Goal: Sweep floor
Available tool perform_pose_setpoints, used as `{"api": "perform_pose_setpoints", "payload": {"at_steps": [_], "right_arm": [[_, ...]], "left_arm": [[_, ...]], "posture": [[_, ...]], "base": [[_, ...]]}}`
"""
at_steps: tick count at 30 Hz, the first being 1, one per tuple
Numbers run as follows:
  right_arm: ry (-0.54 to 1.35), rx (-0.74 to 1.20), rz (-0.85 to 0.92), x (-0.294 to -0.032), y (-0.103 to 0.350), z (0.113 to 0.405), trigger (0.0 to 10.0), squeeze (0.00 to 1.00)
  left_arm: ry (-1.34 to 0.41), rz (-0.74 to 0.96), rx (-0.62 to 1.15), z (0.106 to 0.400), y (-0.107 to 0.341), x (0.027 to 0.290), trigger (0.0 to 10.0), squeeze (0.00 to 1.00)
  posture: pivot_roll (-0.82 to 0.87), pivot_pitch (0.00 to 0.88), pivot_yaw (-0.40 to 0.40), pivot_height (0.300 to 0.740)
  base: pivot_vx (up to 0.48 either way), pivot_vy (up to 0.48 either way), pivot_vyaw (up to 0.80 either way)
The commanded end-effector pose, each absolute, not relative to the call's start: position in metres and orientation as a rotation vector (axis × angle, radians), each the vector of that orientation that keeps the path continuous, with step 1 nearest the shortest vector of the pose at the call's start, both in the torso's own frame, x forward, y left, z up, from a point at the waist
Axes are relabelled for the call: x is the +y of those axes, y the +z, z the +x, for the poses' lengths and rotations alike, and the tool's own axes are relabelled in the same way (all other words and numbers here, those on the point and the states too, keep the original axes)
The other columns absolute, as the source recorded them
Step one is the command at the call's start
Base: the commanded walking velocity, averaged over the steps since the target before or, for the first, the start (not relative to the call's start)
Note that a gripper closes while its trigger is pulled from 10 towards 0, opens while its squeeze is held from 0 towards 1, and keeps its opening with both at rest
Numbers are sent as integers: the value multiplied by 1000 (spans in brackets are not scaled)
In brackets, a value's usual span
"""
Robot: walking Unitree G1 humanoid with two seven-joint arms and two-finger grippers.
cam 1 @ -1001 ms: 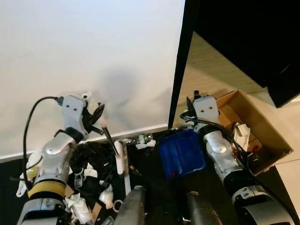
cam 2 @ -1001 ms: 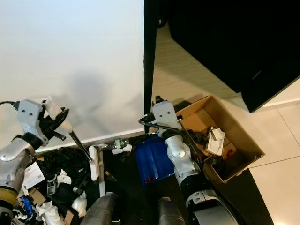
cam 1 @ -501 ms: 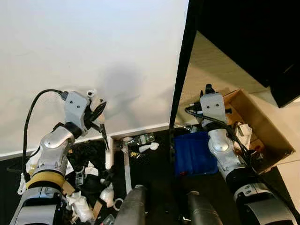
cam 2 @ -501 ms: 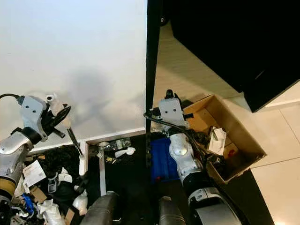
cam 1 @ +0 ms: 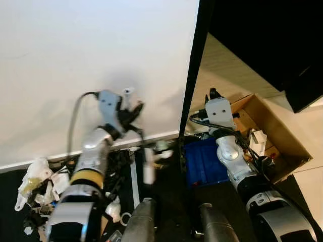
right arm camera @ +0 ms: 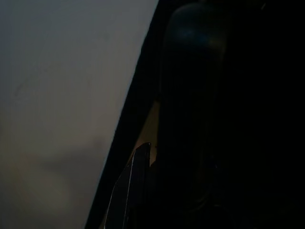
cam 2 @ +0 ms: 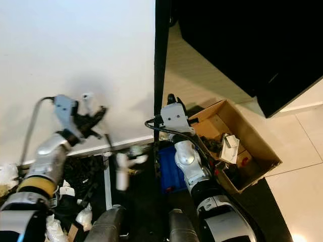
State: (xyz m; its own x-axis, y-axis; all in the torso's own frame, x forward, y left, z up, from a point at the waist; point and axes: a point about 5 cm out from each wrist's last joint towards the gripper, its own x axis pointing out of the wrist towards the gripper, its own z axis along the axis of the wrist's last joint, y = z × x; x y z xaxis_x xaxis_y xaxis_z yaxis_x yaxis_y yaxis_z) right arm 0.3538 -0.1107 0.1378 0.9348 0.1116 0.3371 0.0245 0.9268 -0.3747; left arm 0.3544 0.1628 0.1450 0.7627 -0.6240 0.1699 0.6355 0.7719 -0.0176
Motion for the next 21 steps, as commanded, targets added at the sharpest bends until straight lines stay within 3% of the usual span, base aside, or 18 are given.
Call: {"api": "perform_pose_setpoints", "payload": {"at_steps": [1, 7, 13, 17, 21], "right_arm": [[17, -347, -462, -119, 135, 354, 10000, 0], [-74, -335, -444, -145, 144, 356, 10000, 0], [-6, -274, -426, -146, 126, 351, 10000, 0], [107, -248, -392, -128, 116, 346, 10000, 0], [156, -248, -385, -116, 118, 347, 10000, 0]], "left_arm": [[-732, -101, -159, 352, 146, 158, 10000, 0], [-803, -129, -173, 347, 147, 147, 10000, 0], [-769, -95, -191, 337, 152, 168, 10000, 0], [-563, 56, -207, 330, 161, 218, 10000, 0], [-421, 93, -201, 326, 157, 241, 10000, 0]], "posture": [[175, 364, -4, 740], [176, 360, 5, 740], [183, 354, 23, 740], [202, 355, 29, 740], [214, 360, 20, 740]], "base": [[0, 0, 0], [0, 0, 0], [0, 0, 0], [0, 0, 0], [0, 0, 0]]}}
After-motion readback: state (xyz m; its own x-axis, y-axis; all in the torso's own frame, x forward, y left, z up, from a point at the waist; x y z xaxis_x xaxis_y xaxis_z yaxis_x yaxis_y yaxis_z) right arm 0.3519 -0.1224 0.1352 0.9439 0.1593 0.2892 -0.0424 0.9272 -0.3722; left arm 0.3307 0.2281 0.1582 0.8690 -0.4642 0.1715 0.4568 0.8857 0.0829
